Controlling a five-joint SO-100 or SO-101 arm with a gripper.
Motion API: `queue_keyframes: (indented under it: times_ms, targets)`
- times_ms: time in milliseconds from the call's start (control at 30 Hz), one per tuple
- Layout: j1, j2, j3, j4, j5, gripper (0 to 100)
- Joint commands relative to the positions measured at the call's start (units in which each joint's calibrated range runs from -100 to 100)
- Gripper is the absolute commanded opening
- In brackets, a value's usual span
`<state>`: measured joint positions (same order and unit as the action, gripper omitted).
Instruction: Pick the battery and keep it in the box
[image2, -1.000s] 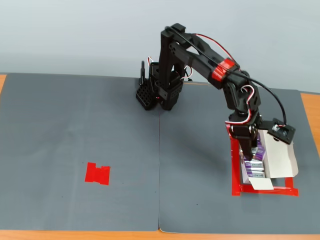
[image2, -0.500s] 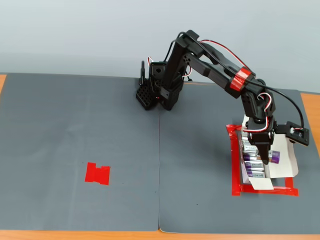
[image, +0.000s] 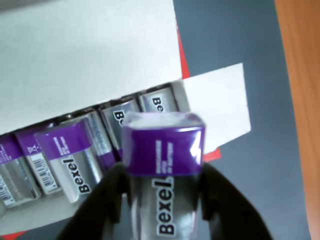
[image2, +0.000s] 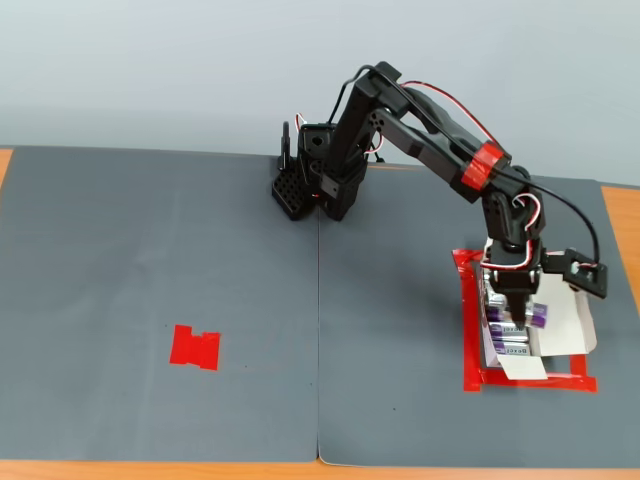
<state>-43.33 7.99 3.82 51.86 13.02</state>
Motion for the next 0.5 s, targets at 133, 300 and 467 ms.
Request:
queue_keyframes:
  times_ms: [133,300,467]
  targets:
    - [0.0,1.5,0.0,-0.8,-0.5,4]
    - [0.0,3.0,-0.2,-0.8,-0.6,4]
    - [-0.1,3.1,-0.1,-1.8,-0.6,4]
